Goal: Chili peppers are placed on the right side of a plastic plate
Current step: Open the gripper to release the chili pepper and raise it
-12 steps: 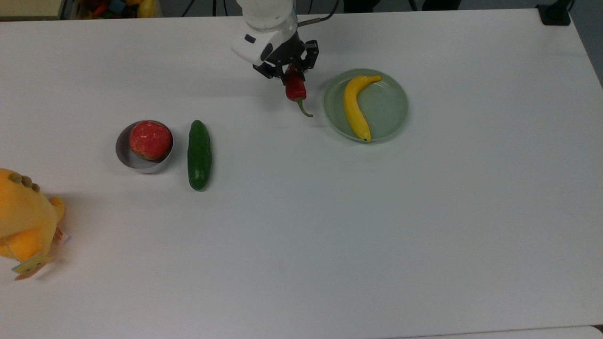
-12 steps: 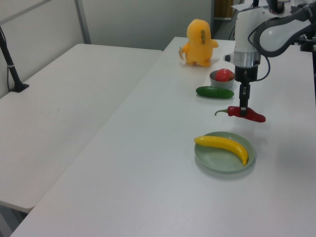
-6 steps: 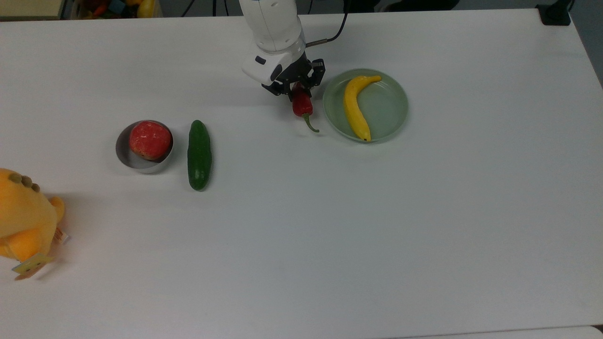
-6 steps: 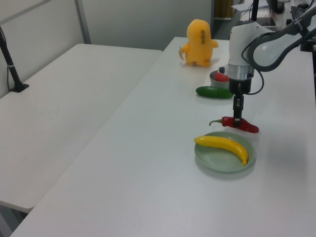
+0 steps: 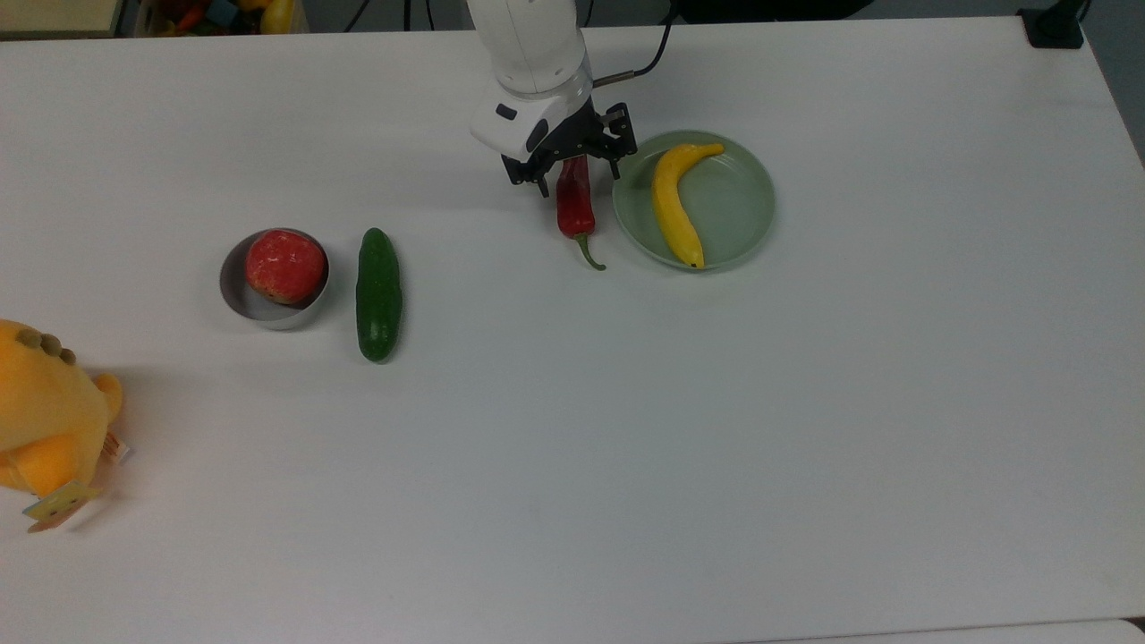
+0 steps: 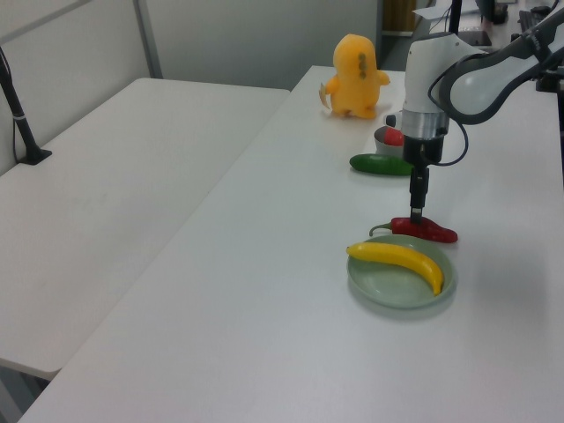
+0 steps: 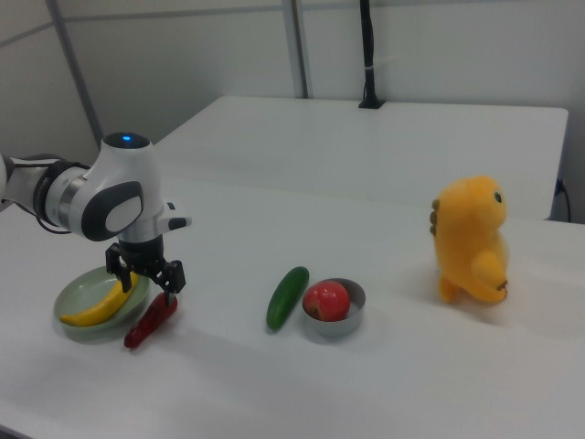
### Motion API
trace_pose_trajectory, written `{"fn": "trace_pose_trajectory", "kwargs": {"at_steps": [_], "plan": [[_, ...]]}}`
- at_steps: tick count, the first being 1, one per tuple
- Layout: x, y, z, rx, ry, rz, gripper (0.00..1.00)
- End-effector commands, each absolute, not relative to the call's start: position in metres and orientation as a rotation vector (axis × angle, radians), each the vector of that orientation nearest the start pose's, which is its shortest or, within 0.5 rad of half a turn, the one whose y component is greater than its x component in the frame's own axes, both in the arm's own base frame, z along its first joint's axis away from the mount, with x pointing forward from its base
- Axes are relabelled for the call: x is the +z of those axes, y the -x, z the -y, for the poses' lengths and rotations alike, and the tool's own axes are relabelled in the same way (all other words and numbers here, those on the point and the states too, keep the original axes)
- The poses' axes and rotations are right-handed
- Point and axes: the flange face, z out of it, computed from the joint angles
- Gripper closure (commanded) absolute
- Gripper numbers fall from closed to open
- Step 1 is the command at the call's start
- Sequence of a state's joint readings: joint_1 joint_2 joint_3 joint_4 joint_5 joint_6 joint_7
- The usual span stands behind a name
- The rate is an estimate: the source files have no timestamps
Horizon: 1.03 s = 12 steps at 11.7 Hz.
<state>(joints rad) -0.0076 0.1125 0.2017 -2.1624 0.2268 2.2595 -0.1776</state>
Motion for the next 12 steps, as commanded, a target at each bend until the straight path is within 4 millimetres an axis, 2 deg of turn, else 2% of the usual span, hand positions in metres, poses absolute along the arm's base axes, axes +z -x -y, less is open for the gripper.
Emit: {"fn": "trace_pose_trajectory", "kwargs": {"at_steps": [1,2,4,5,6,11,12], "plan": [[0.366,-0.540,-0.116,-0.002,2.916,0.266,0.00],[0.381,-0.540,-0.115,0.006,2.917,0.255,0.00],[0.430,-0.537,-0.112,0.067,2.925,0.206,0.00],[0.454,-0.540,-0.111,0.074,2.936,0.123,0.00],[0.481,-0.545,-0.102,0.063,2.950,0.040,0.00],[0.586,-0.552,-0.079,0.001,3.013,-0.111,0.00],[0.608,-0.551,-0.066,-0.014,3.016,-0.140,0.00]]}}
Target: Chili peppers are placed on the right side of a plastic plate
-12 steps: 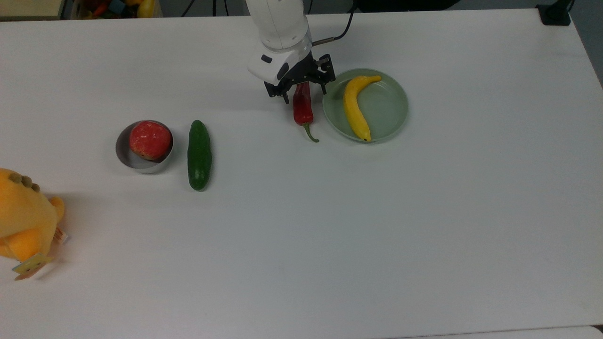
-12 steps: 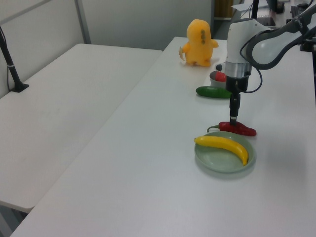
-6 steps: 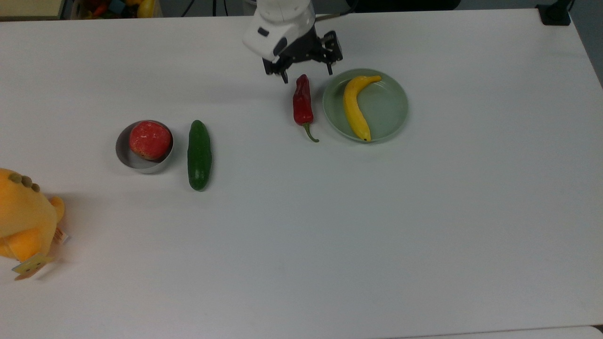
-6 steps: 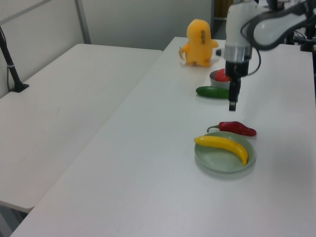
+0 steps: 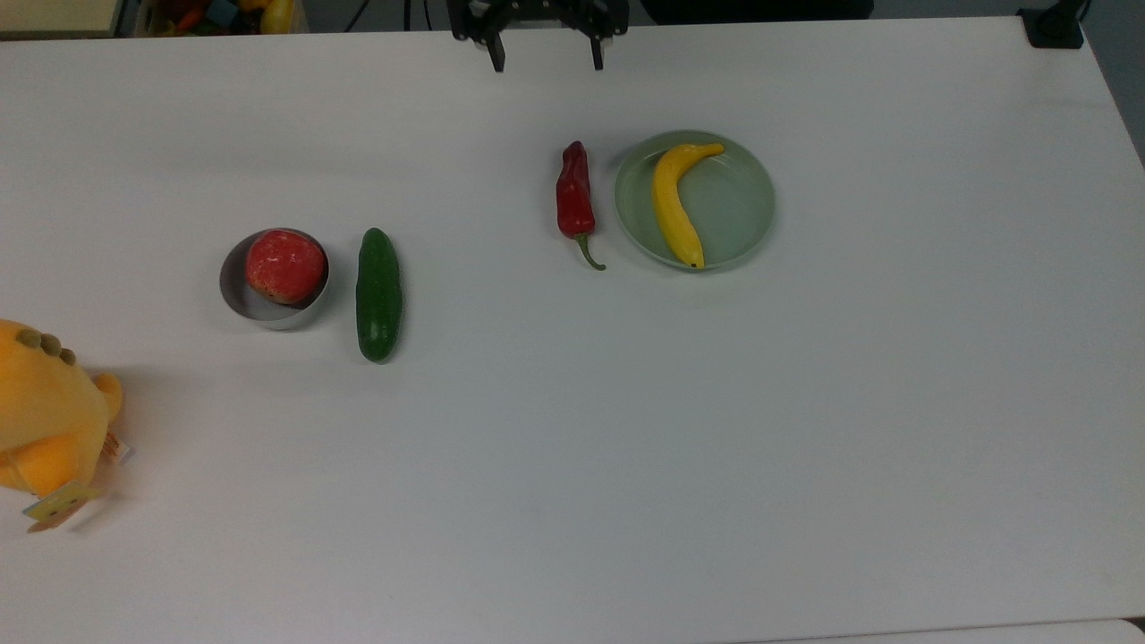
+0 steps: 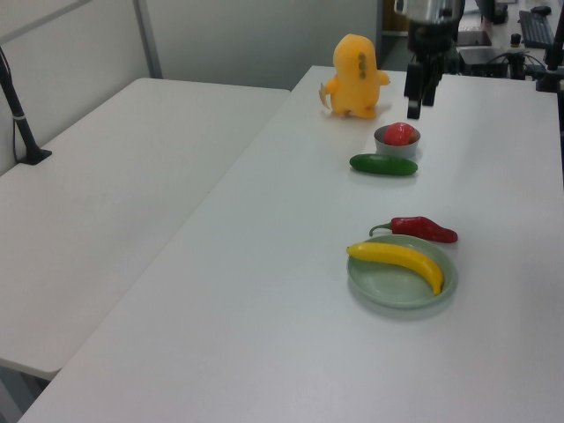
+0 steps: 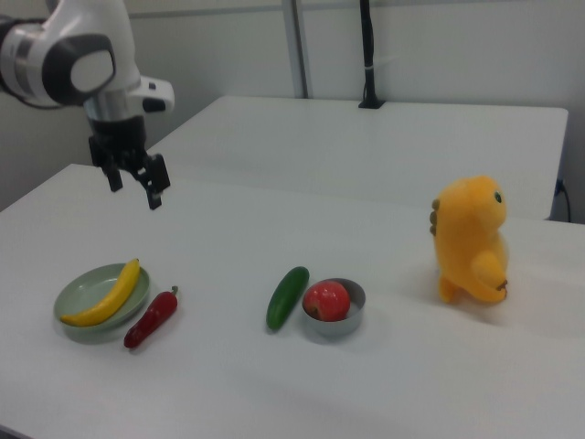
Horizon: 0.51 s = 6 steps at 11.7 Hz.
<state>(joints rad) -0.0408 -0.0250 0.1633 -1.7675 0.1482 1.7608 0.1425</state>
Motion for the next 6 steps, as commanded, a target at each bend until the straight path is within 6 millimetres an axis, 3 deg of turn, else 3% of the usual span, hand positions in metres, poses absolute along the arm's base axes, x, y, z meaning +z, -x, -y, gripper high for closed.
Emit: {"fn": "trace_pose_trajectory", "kwargs": {"at_steps": [1,4,6], "plan": [[0.626,-0.546,-0.058,-0.018,3.017,-0.153,0.00],[0.662,-0.528,-0.028,-0.096,3.005,-0.215,0.00],[0.659,-0.529,-0.014,-0.117,3.031,-0.225,0.00]]}}
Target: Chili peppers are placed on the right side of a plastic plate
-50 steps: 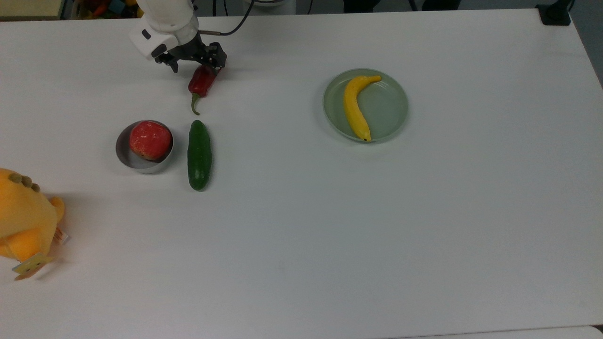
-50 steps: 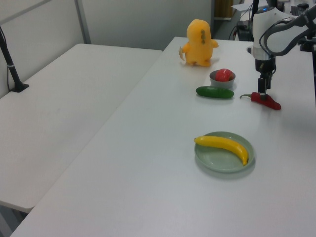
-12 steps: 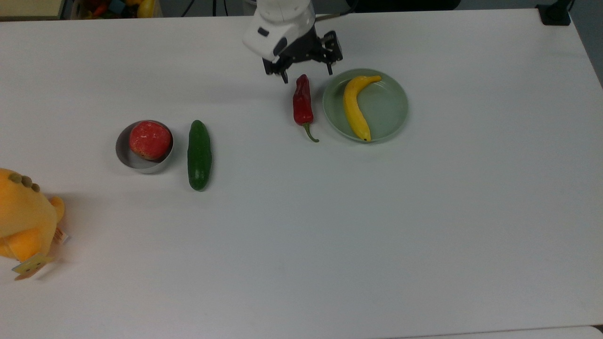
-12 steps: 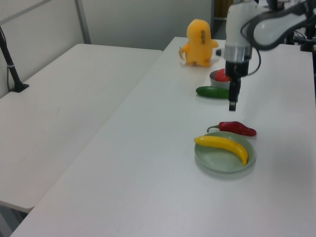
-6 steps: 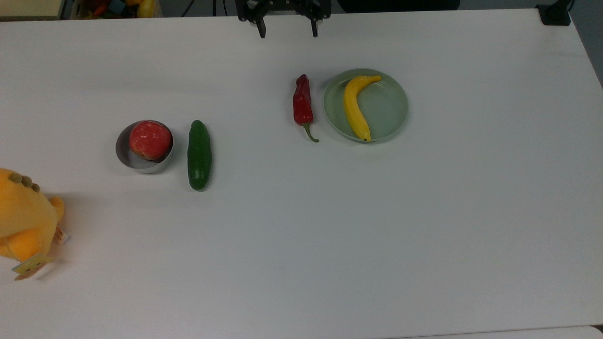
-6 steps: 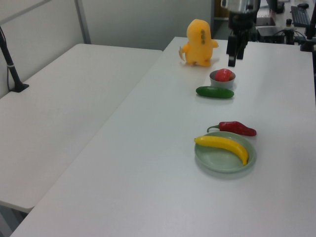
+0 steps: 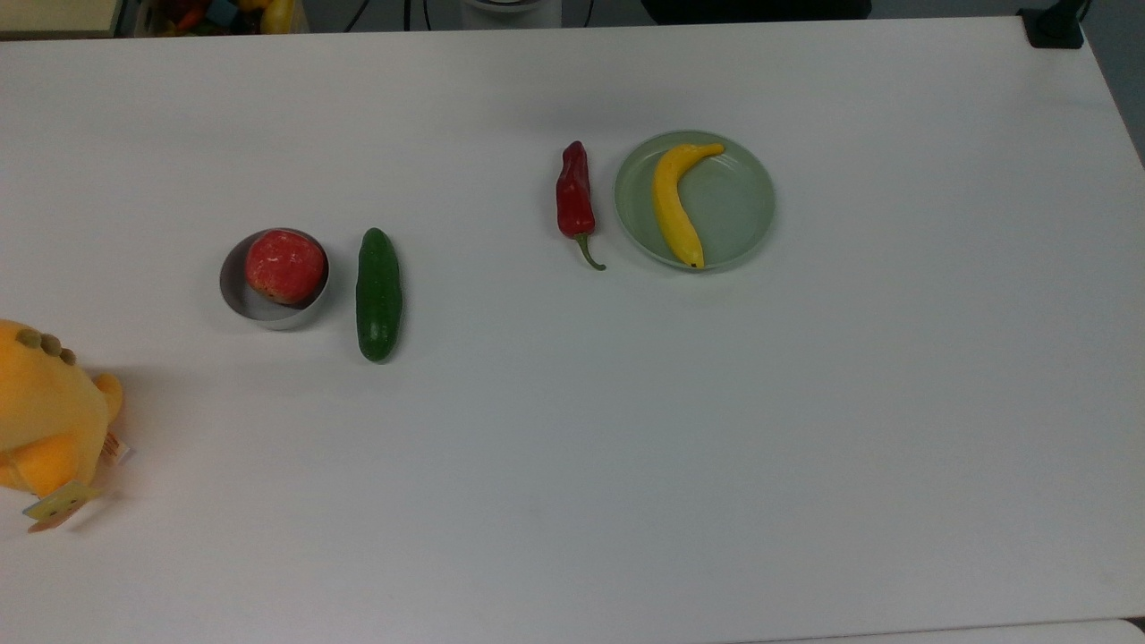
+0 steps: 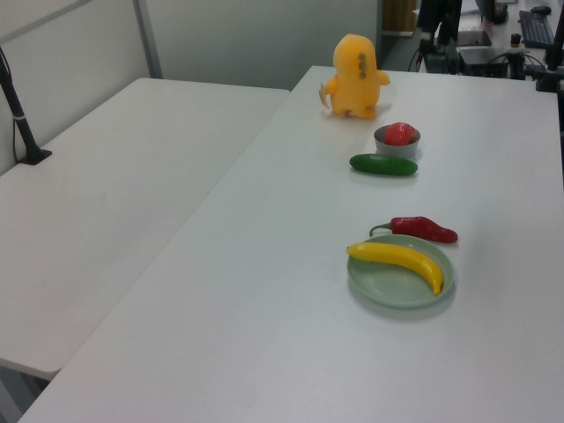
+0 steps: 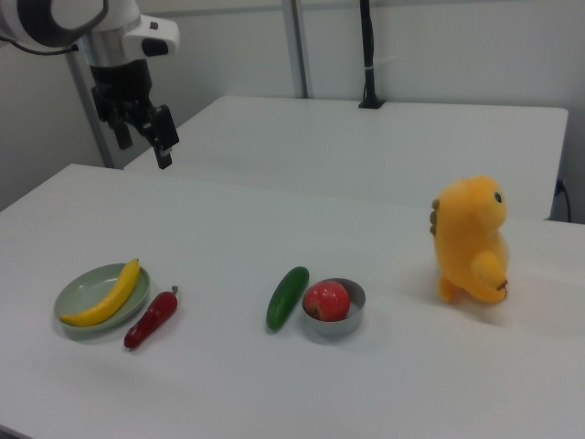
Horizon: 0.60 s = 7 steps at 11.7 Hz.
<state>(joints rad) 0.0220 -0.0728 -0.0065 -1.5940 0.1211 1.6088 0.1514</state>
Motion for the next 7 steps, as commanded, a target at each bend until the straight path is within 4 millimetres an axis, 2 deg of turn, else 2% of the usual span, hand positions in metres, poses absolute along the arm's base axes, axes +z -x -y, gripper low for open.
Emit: {"fn": "trace_pose_trajectory", "kwargs": {"at_steps": [1,4,7], "plan": [[0.654,-0.535,-0.023,-0.159,3.046,-0.174,0.00],[0.633,-0.553,-0.034,-0.219,3.090,0.091,0.00],[0.633,-0.552,-0.035,-0.209,3.077,0.120,0.00]]}}
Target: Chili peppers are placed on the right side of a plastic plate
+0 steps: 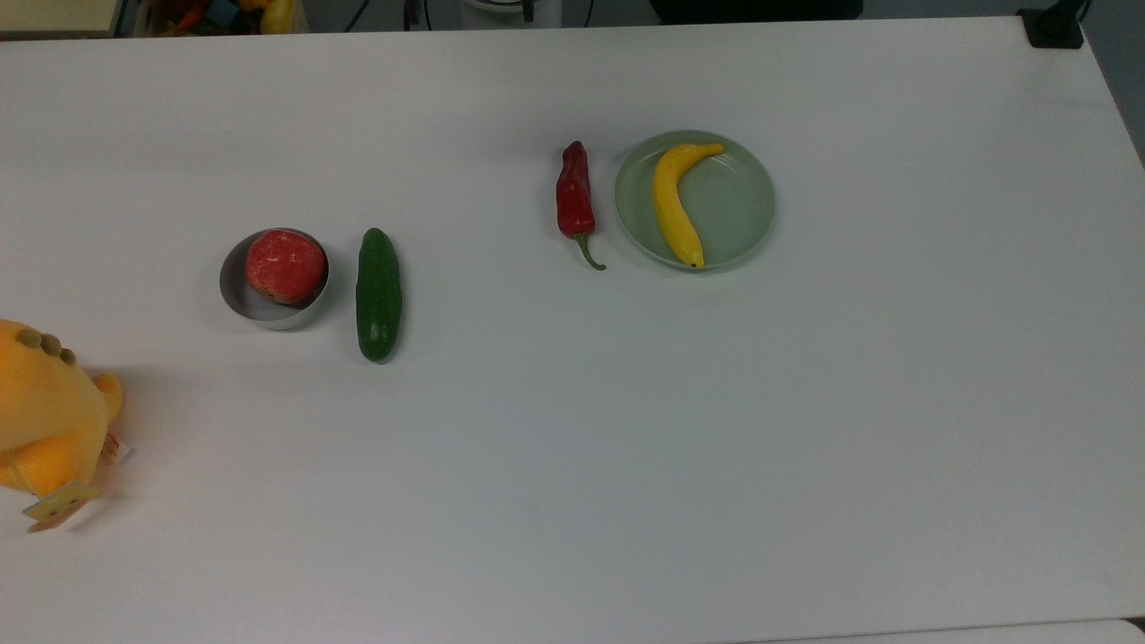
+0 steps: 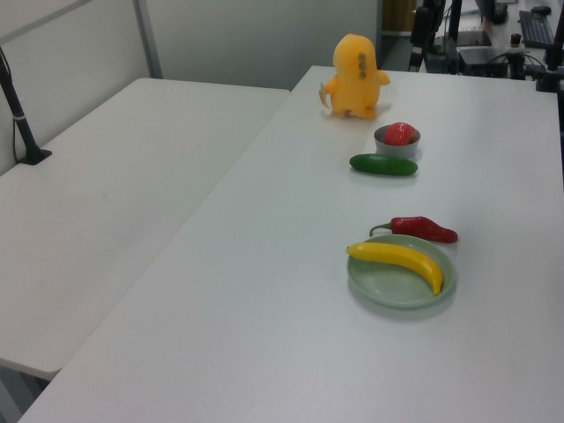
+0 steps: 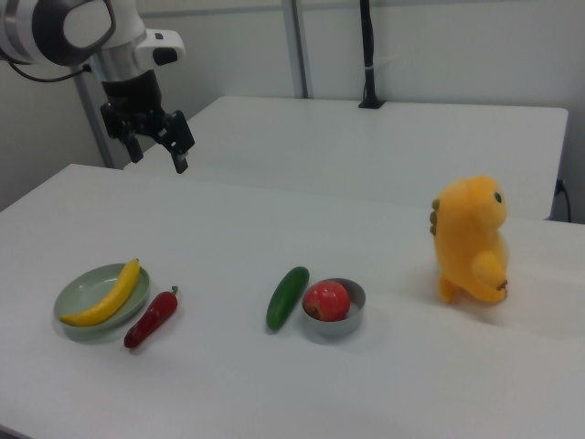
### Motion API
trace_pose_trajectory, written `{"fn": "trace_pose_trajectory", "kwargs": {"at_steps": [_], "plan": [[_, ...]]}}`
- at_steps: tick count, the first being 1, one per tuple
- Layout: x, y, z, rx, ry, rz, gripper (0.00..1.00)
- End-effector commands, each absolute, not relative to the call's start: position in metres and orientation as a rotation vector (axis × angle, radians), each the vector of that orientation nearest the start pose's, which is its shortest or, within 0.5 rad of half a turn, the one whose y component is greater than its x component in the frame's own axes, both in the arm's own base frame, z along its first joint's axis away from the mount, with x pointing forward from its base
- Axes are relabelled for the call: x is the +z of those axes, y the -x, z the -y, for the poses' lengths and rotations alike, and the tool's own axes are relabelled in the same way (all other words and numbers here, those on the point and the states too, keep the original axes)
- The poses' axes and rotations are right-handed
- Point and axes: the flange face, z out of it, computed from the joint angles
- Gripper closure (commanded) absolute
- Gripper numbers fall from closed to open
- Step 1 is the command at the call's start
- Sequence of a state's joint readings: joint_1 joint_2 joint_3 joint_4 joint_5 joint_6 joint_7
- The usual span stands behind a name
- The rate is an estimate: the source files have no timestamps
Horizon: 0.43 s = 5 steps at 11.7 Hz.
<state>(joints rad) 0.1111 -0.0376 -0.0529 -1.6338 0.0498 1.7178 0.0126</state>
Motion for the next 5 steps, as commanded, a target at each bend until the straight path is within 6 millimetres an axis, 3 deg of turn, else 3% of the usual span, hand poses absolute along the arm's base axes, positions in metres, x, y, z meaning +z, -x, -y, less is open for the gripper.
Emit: {"fn": "trace_pose_trajectory", "kwargs": {"at_steps": [1,5], "plan": [[0.6323,-0.5528,-0.0347,-0.214,3.079,0.120,0.00],[0.6316,-0.5515,-0.0356,-0.201,3.078,0.106,0.00]]}}
